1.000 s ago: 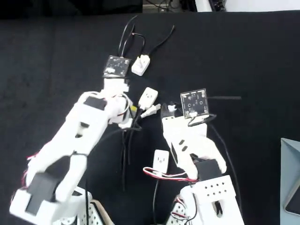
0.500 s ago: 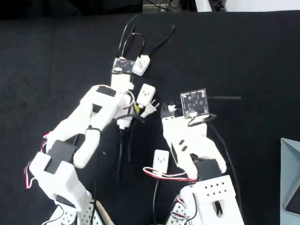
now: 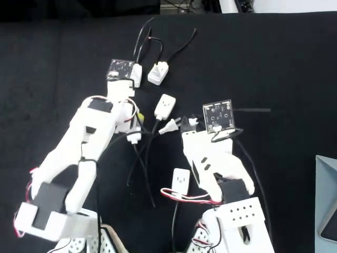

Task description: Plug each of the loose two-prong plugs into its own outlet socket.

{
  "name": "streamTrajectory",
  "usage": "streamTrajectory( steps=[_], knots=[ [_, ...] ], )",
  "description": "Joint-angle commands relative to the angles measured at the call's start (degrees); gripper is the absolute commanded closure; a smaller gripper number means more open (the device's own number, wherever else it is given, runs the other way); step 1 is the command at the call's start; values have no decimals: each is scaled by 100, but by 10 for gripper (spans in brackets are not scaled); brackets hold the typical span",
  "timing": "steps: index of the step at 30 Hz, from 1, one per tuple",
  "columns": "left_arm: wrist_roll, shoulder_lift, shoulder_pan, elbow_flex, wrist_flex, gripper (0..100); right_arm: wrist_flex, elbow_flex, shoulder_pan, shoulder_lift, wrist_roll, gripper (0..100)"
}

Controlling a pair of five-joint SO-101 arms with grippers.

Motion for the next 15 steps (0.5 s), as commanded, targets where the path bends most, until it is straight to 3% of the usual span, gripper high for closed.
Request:
streamTrajectory(
  steps=[1,4,8,12,15],
  knots=[
    [26,-765,110,171,-9,766,-18,-198,18,-4,62,985],
    [26,-993,365,347,-53,765,-18,-198,9,-4,62,985],
    [26,-677,620,690,-703,765,-9,-198,9,-4,62,985],
    [26,132,532,646,-1143,766,9,-198,9,-4,62,985],
    [26,642,163,207,-862,766,9,-198,9,-4,62,985]
  ],
)
